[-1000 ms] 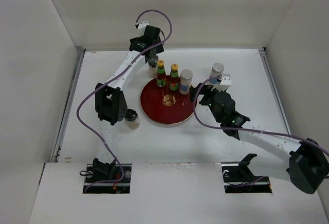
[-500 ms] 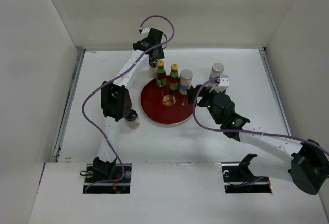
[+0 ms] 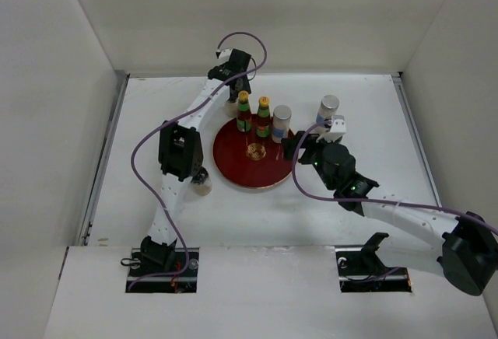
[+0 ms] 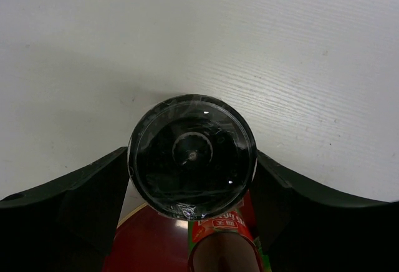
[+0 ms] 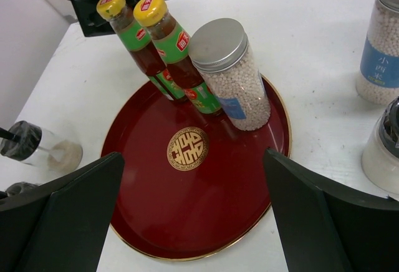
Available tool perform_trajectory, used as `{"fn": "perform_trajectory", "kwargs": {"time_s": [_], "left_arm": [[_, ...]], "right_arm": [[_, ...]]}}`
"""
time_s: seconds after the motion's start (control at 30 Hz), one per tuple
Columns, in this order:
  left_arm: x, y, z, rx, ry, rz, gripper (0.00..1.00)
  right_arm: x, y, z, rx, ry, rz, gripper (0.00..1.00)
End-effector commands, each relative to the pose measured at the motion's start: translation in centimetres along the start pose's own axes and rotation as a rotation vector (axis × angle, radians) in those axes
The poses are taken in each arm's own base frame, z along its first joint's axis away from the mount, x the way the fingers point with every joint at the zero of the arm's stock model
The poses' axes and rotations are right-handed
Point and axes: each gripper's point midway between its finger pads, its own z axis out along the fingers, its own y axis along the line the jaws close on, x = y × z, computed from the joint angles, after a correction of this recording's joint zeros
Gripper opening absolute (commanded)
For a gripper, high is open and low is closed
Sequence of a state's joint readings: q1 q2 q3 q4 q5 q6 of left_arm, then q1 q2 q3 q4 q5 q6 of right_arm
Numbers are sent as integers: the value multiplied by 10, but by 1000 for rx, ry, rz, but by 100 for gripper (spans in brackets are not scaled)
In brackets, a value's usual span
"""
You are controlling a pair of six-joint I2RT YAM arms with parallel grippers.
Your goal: Organize the condiment bottles
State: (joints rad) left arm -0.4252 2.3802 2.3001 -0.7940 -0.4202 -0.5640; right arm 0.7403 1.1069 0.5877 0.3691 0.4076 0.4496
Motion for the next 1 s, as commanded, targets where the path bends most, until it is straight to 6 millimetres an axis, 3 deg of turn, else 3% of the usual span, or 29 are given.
{"fn": "perform_trajectory", "kwargs": {"time_s": [0.0,0.2,0.3,0.43,0.57,0.67,0.77,0.97], "left_arm": [[-32,-8,-12,45,-79,-56,66],[-61,-6,-22,68,-153,-97,38],[-83,0,-35,87,-208,-119,36],[-122,23,-62,90,-310,-166,36],[-155,49,-104,95,-397,-205,37],[-167,60,-141,125,-445,-209,38],[-161,65,-172,156,-472,-187,39],[-96,65,-203,194,-472,-141,42]], "right_arm": [[-13,16,0,-62,-49,35,100],[-11,17,1,-71,-46,34,100],[-10,17,2,-71,-43,33,100],[-9,17,2,-72,-44,33,100],[-8,17,3,-73,-44,32,100],[-9,16,2,-73,-47,33,100],[-12,15,1,-74,-55,36,100],[-17,15,-2,-77,-69,42,100]]}}
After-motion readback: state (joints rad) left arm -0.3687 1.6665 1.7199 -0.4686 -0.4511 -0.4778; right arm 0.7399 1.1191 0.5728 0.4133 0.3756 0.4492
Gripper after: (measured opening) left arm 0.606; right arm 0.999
